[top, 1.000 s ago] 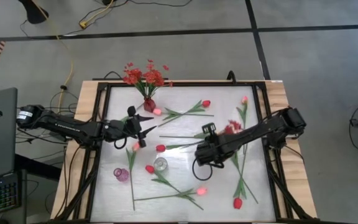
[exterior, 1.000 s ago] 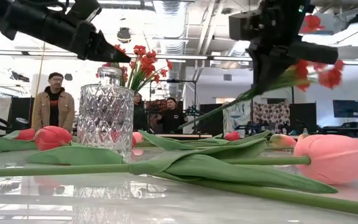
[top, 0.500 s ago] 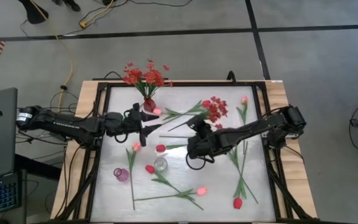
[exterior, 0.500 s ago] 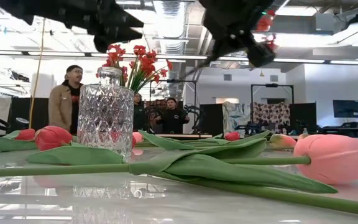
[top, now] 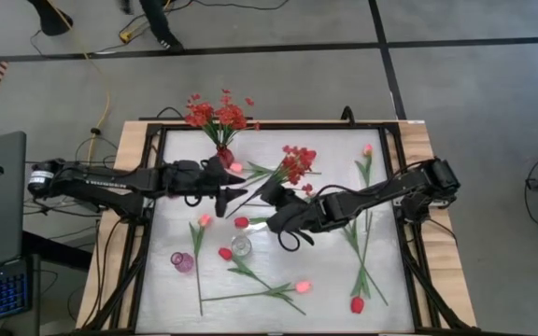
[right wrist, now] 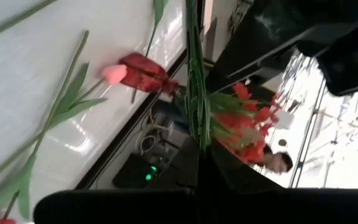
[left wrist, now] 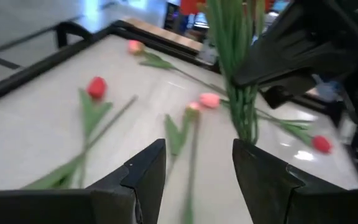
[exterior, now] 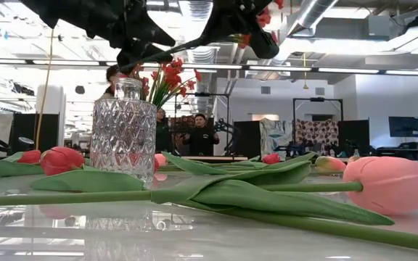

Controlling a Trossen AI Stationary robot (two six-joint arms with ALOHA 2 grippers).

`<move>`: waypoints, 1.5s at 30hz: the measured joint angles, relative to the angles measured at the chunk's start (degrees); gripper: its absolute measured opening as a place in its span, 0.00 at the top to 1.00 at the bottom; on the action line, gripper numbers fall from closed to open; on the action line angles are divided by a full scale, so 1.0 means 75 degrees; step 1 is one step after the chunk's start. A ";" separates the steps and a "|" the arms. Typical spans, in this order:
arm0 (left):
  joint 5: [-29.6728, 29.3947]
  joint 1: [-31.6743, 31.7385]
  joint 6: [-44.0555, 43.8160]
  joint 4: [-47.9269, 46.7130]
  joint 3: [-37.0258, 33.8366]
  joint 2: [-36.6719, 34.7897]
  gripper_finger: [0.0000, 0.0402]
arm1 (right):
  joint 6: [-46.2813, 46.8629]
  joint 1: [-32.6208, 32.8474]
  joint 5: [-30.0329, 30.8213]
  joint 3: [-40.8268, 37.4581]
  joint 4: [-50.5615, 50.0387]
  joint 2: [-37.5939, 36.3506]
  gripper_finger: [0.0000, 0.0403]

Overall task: Sort flowers into vase by color
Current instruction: Put the orange flowers into the red vase

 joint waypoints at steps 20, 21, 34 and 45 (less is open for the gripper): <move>0.1735 0.0189 -0.0542 0.0540 -0.0015 -0.0020 0.57 | -0.1538 -0.0083 -0.0583 0.0003 0.1187 0.0000 0.90; 0.1742 0.0186 -0.0544 0.0546 -0.0015 -0.0020 0.57 | -0.1596 -0.0110 -0.0605 0.0005 0.1214 0.0000 0.90; 0.1941 0.0189 -0.0493 0.0578 -0.0015 -0.0020 0.62 | -0.1874 -0.0410 -0.1912 0.0006 0.1442 0.0000 0.90; 0.2187 0.0189 -0.0194 0.0530 -0.0023 -0.0020 0.87 | -0.2247 -0.0496 -0.2387 0.0006 0.1598 -0.0003 0.89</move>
